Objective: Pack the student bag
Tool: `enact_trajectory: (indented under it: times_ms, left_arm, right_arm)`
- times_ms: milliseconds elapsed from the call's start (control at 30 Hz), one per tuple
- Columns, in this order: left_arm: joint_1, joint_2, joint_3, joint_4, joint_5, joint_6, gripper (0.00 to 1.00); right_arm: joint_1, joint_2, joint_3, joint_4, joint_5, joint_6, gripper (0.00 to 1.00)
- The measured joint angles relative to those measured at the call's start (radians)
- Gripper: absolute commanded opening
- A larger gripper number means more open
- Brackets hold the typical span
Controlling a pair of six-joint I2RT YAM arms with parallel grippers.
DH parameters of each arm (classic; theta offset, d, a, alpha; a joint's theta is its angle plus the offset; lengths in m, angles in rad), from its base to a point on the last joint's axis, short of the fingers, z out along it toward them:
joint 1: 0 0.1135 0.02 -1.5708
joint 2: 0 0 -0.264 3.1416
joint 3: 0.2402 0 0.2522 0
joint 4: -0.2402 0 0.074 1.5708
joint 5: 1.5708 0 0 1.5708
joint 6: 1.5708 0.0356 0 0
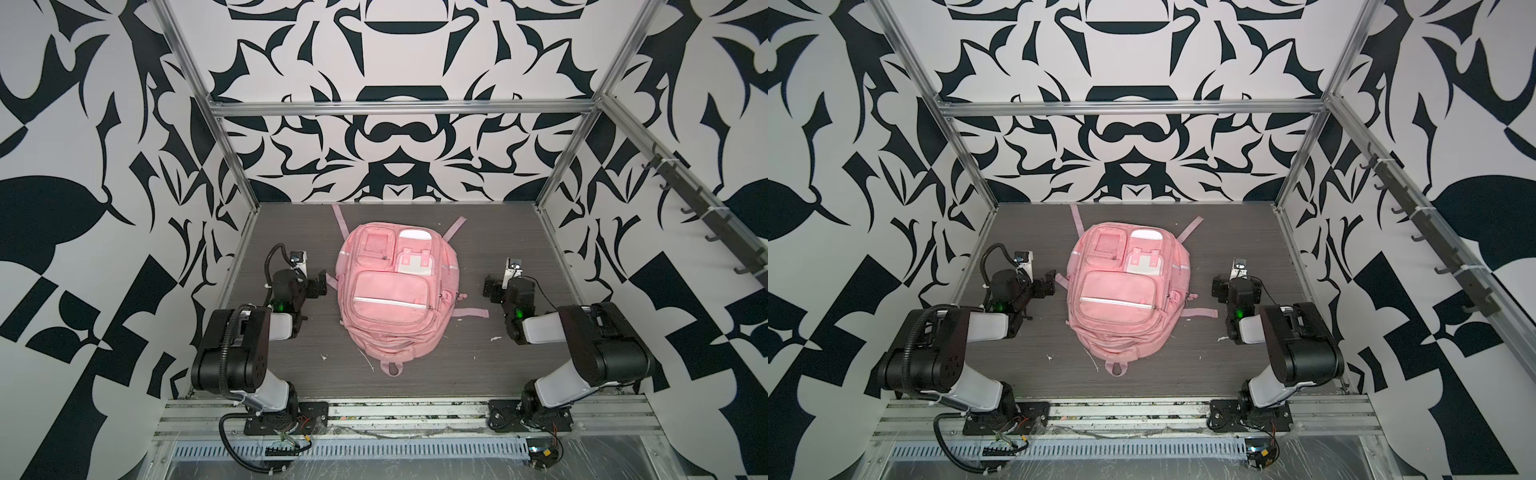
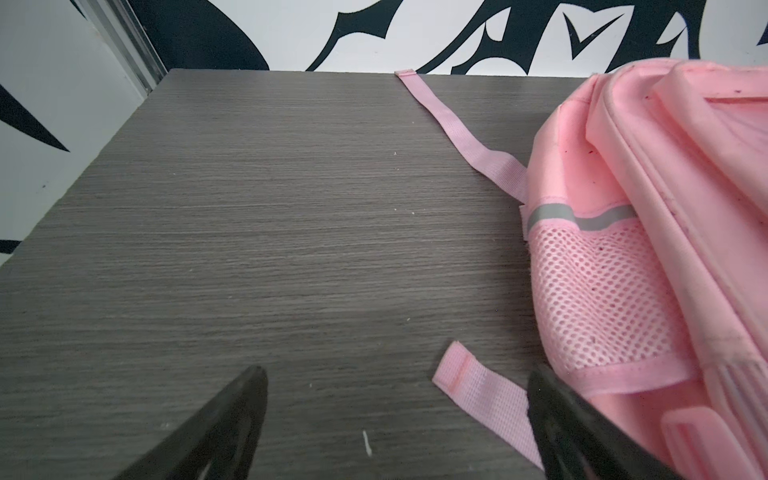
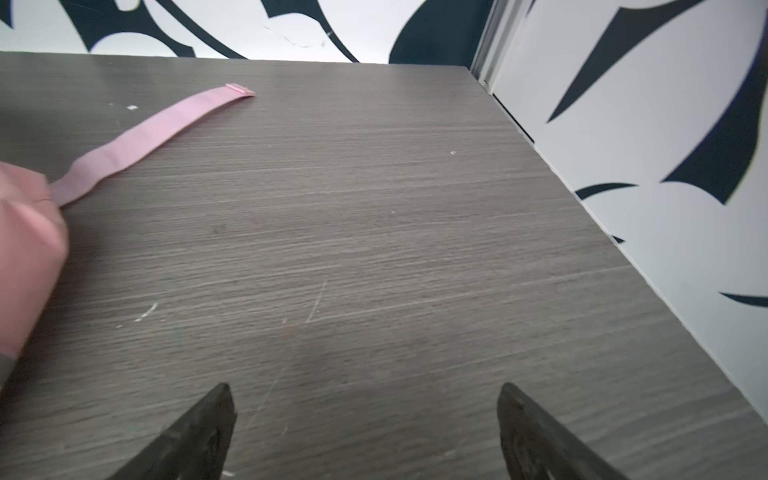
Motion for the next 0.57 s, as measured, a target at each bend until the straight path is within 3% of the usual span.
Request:
enact_trajectory:
  times_ms: [567]
  left_arm:
    - [0.0,0.0,0.0,0.012,0.003,0.0,1.0]
  right_arm:
    - [0.0,0.0,0.01,-0.019,-0.11,-0.037,1.0]
